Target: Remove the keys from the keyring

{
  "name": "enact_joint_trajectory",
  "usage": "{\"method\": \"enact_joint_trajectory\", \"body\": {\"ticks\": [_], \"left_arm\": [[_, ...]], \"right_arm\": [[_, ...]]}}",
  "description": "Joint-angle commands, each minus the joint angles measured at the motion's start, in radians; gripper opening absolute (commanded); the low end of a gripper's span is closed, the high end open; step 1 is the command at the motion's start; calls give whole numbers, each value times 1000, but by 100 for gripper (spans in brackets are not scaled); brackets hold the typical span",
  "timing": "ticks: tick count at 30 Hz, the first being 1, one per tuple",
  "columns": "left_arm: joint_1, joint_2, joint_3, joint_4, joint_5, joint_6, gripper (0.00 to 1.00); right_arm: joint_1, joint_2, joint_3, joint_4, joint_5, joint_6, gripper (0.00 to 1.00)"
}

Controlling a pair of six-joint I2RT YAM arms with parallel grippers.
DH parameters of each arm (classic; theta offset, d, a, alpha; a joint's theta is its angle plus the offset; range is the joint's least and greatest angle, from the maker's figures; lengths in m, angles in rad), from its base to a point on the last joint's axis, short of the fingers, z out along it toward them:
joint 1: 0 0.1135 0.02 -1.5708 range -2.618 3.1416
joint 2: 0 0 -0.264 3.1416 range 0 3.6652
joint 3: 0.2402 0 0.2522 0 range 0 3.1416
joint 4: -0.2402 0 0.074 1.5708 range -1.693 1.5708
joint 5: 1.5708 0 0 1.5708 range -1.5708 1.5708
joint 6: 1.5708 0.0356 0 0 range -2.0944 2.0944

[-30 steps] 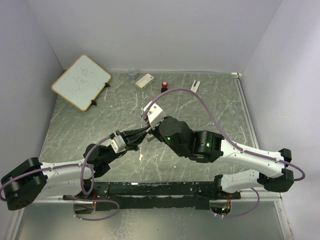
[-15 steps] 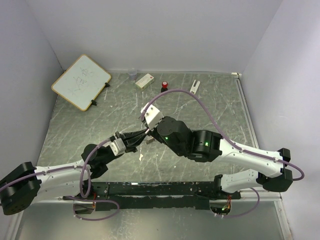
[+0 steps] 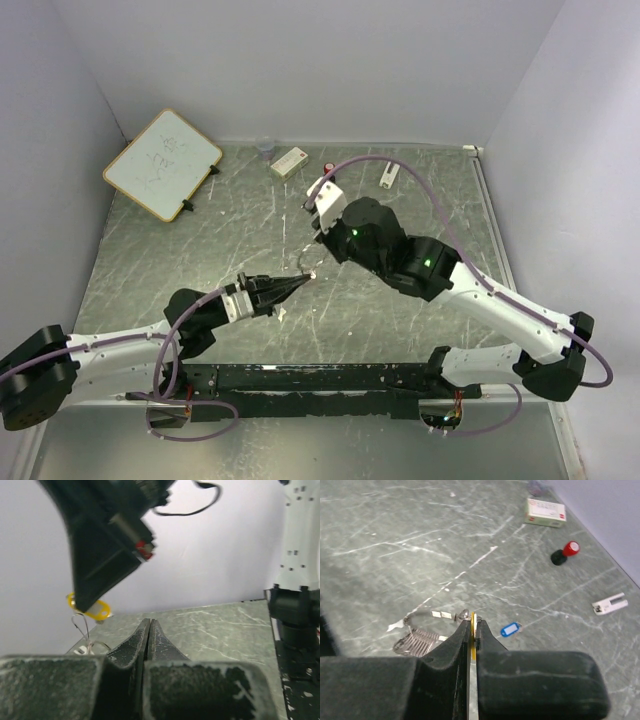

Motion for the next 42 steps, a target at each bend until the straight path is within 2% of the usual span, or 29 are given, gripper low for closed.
{"method": "enact_joint_trajectory", "body": {"ticks": [1, 6, 9, 12, 15, 17, 19, 29, 37, 42], "left_arm": [[-10, -16, 28, -25, 134, 7, 7], [-10, -16, 27, -35, 117, 10, 7], [-10, -10, 16, -6, 28, -14, 9], [-10, 8, 8, 39, -59, -34, 32], [-10, 43, 4, 94, -136, -65, 44], [-10, 61, 7, 117, -185, -81, 61], [-10, 84, 12, 132, -220, -92, 66], [-11, 198, 58, 192, -297, -134, 68], [-10, 318, 70, 345, -360, -119, 66], [-10, 372, 87, 380, -369, -106, 65]], "right_arm": [[-80, 4, -12, 49, -96, -31, 0], [-113, -1, -20, 73, -128, -38, 0], [-117, -6, -15, 74, -133, -39, 0], [-117, -3, -10, 67, -129, -37, 0], [-118, -2, -15, 75, -128, -29, 0], [-117, -2, -18, 77, -134, -22, 0], [-117, -5, -23, 86, -137, -17, 0], [-118, 8, -32, 105, -155, 1, 0], [-116, 4, -46, 113, -176, 11, 0], [-116, 5, -44, 108, -181, 15, 0]]}}
